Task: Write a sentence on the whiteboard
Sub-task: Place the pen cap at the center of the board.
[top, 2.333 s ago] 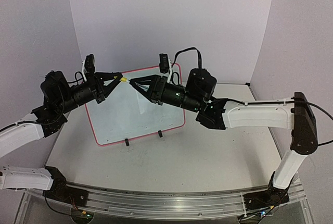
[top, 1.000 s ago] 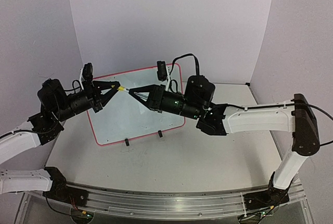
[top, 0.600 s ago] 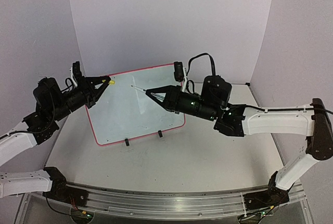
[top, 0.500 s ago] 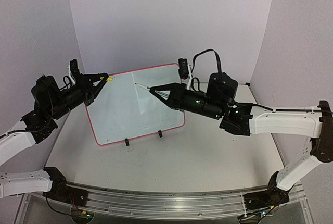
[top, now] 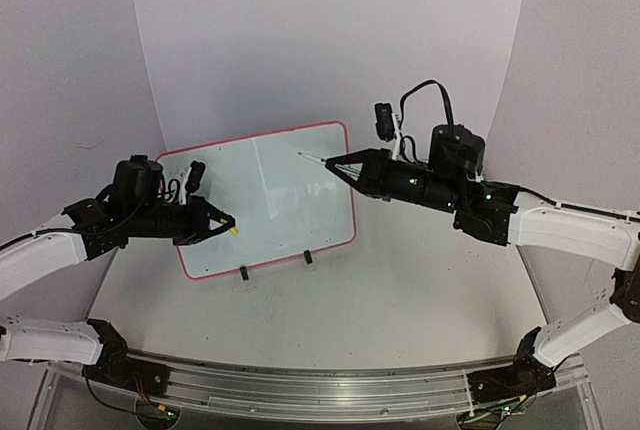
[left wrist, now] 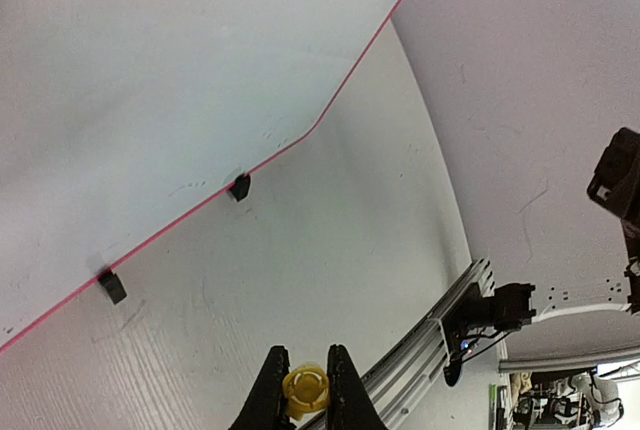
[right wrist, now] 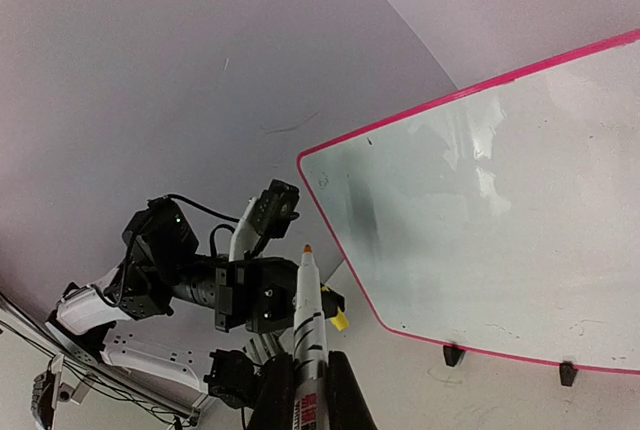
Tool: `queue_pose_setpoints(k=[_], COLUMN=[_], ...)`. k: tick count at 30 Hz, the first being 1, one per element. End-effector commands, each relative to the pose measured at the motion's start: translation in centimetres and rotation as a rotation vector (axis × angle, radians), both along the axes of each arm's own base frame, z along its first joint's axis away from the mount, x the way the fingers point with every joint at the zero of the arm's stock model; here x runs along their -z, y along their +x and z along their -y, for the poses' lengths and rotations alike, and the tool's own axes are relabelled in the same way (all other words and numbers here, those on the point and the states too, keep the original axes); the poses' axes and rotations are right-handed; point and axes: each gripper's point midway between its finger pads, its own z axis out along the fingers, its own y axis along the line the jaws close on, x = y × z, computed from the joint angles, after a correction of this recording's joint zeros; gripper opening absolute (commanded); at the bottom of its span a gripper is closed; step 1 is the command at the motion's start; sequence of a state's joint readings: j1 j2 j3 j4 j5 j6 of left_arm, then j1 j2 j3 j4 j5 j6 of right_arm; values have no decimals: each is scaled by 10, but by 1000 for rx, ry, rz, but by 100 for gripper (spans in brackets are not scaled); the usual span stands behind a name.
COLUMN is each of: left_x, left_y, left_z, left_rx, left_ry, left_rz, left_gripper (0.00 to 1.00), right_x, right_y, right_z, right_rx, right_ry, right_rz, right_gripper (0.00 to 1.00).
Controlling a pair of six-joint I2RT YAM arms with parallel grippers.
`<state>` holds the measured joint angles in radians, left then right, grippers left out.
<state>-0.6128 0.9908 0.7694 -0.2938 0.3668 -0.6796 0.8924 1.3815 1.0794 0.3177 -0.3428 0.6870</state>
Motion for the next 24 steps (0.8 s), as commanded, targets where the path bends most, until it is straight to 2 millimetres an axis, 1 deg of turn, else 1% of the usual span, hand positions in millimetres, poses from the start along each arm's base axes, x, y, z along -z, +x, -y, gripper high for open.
queue_pose_setpoints(k=[1, 5, 7, 10, 11, 15, 18, 21, 24], left_x=[52, 95, 110, 125, 128, 134, 141, 146, 146], left_y=[-30, -49, -55, -57, -56, -52, -51, -49, -48], left_z=[-4, 3, 11, 20, 22, 31, 36, 35, 33], left_rx=[88, 116, 143, 168, 170, 170, 172, 152, 140], left_ry=[166, 287, 319, 354, 362, 365, 366, 380, 385], left_rz=[-80, -132, -141, -147, -144, -140, -154, -161, -153], left_gripper=[0, 0, 0, 0, 0, 7, 15, 24, 32], right_x=[-2, 7, 12, 17, 18, 24, 29, 33, 34], right_y=[-5, -3, -1, 0, 0, 2, 4, 4, 5], right_z=[2, -2, -3, -6, -7, -9, -9, -9, -10], right_rx=[-39, -43, -42, -47, -49, -49, -42, -38, -36], right_ry=[-25, -43, -50, -57, -56, -63, -69, -75, -77], right_rz=[18, 0, -9, -22, -27, -47, -61, -67, -69], right_gripper=[0, 0, 0, 0, 0, 0, 0, 0, 0])
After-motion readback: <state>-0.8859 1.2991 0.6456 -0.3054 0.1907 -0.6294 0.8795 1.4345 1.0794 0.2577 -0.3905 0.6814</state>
